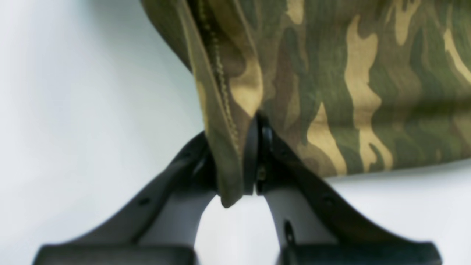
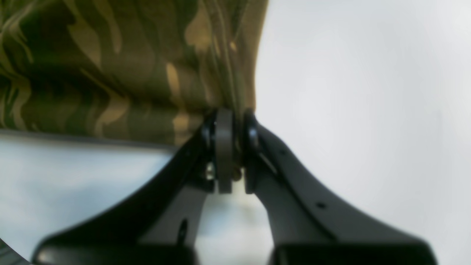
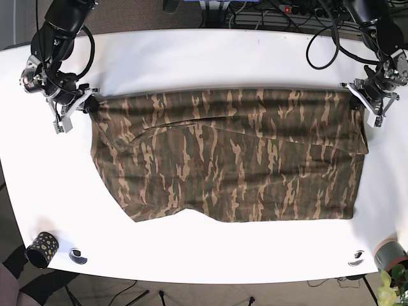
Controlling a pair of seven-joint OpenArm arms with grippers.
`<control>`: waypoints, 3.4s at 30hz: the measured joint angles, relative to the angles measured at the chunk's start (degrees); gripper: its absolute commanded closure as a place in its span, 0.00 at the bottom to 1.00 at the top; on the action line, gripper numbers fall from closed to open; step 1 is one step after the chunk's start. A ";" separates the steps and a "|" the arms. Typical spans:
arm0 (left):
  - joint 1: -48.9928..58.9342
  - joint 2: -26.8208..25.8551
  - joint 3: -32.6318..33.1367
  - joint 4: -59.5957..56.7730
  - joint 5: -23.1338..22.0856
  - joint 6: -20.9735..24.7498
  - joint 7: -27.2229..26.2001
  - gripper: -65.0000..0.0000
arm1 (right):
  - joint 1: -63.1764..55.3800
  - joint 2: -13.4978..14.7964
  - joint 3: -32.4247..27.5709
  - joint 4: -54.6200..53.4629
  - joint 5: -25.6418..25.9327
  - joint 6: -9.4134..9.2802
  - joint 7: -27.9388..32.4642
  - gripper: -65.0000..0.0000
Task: Fold the T-shirt properly
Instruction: 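Drag the shirt edge with both grippers to straighten it, then release the shirt and move both grippers to the opposite edge corners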
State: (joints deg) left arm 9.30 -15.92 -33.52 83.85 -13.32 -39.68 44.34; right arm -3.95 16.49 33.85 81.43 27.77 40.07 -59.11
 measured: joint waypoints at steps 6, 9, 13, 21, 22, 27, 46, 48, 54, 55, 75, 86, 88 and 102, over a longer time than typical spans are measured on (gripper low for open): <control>5.07 0.15 -2.12 7.04 -0.50 -0.72 0.22 0.97 | -5.29 -0.09 0.07 6.99 0.13 0.00 -0.07 1.00; 7.41 0.11 -4.83 8.48 -1.03 -0.90 0.13 0.97 | -8.66 -0.68 0.15 10.36 0.61 0.07 0.00 1.00; 10.34 0.20 -7.78 8.57 -0.87 -0.94 0.39 0.97 | -13.79 -1.55 0.17 14.86 0.98 0.44 0.00 1.00; 12.76 0.15 -13.40 6.84 -1.36 -1.36 0.59 0.92 | -20.87 -3.65 0.17 20.15 1.64 0.50 0.04 1.00; 12.74 0.11 -13.60 6.25 -1.29 -1.33 0.61 0.87 | -21.57 -3.74 0.28 20.24 1.70 0.55 0.11 1.00; 12.81 -1.29 -13.64 4.31 -0.63 -1.27 0.70 0.53 | -22.34 -5.20 2.60 20.33 0.44 0.42 0.00 0.95; 4.44 -1.57 -13.94 16.22 -0.39 -0.68 8.83 0.46 | -12.37 -5.14 5.97 25.88 -0.72 -0.02 -1.07 0.23; 2.95 -1.27 -13.92 17.00 -0.07 -0.66 8.87 0.46 | -8.28 -4.90 5.95 23.65 -0.79 0.00 -3.26 0.23; -3.89 -0.55 -12.61 17.25 0.24 -0.46 8.79 0.46 | 2.32 -2.49 5.99 14.73 -0.87 -0.15 -6.97 0.23; -4.63 -0.46 -12.44 17.27 -0.11 -0.46 8.72 0.46 | 3.69 -2.27 5.81 13.44 -1.38 -0.48 -6.99 0.23; -9.01 1.70 -4.68 17.31 0.35 2.36 8.79 0.46 | 28.48 3.23 -17.75 -25.77 -1.42 -0.39 10.32 0.23; -7.67 1.75 -5.11 17.35 0.39 2.56 8.83 0.46 | 36.70 6.08 -32.06 -46.05 -1.49 -0.70 26.93 0.23; -7.45 1.75 -5.11 17.35 0.42 2.60 8.85 0.46 | 36.68 6.03 -33.40 -47.71 -0.79 -0.44 29.59 0.23; -15.56 2.01 -2.64 10.05 10.86 10.10 8.46 0.45 | 36.24 0.94 -33.94 -48.04 -0.11 0.02 30.93 0.52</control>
State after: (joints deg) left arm -6.26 -13.91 -36.16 93.91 -2.46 -29.58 52.80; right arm 32.29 17.43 -0.10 33.39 27.66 40.10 -28.18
